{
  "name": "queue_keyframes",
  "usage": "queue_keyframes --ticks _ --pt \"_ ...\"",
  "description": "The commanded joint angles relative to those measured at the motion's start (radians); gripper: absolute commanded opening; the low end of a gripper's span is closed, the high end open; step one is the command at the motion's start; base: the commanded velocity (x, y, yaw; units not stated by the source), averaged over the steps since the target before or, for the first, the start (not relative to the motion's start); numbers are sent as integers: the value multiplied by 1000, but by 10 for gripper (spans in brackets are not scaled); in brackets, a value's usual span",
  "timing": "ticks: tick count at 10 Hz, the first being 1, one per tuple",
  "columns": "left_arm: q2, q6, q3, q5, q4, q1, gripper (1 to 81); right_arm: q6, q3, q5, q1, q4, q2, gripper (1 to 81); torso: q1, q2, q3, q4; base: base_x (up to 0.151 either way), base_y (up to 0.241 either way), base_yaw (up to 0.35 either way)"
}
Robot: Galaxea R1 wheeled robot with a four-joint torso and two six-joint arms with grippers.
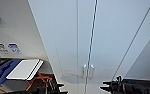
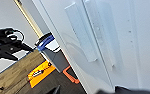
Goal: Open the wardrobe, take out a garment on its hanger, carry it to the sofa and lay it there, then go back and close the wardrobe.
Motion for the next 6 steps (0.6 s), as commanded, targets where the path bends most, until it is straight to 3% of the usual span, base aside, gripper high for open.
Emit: queue_keyframes --ticks 1,6 --pt "18 -30 -17 36 -7 -165 811 2 51 -51 193 52 -25 811 0 0 0 0 0 0 0" --pt "155 -44 -151 60 -7 -202 811 14 60 -71 245 69 7 811 1 1 0 0 0 0 0"
